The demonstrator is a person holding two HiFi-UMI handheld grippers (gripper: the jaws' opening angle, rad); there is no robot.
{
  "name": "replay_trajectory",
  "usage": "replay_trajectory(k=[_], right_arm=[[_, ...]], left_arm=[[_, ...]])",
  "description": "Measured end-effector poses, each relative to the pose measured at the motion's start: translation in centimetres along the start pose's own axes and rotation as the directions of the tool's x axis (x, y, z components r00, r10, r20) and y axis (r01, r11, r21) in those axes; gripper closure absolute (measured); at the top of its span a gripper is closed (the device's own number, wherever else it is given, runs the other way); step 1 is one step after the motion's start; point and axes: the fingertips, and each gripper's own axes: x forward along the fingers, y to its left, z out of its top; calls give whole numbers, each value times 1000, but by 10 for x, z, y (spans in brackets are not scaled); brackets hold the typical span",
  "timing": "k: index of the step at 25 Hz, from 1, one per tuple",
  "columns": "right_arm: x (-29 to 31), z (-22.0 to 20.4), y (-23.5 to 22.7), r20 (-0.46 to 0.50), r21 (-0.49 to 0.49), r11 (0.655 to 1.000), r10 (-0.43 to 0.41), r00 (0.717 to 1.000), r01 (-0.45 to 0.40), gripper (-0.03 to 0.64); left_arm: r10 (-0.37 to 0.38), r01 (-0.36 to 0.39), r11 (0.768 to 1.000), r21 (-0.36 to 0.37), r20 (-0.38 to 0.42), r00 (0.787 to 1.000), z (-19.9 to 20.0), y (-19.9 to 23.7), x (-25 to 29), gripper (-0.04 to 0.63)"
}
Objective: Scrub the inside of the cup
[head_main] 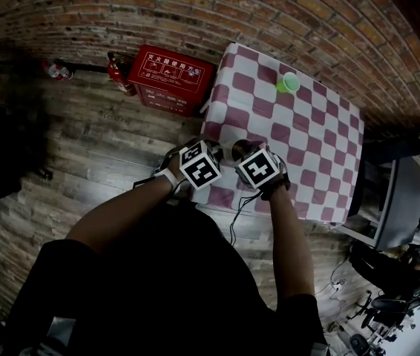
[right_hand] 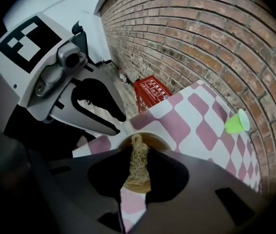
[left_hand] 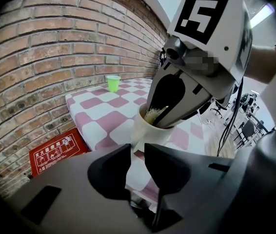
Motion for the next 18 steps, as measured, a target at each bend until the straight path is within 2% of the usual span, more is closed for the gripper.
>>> replay_trajectory(k=[5,12,14,16,18], right_arm=[[-5,7,0,38,-2,1000,-1,999,1,525],[-8,8,-12,28,-86,991,-98,995,100,525],[-7,8,-7,29,-69,995,-65,997,66,525],[-4,5,0,17,-6,1000,-12,1000,12,525],[0,1,-1,-2,15,1000,-9,1000,9,525]], left_arm=[[3,-3,1000,2,1,1000,-1,0,0,497],[-11,11,1000,-11,-1,1000,0,-4,-2,498],[-13,13,1000,-9,-4,1000,0,-4,-3,498],[-18,18,1000,-14,-6,1000,-1,-5,-2,497],[-14,14,1000,-12,-3,1000,-1,-5,-2,497]])
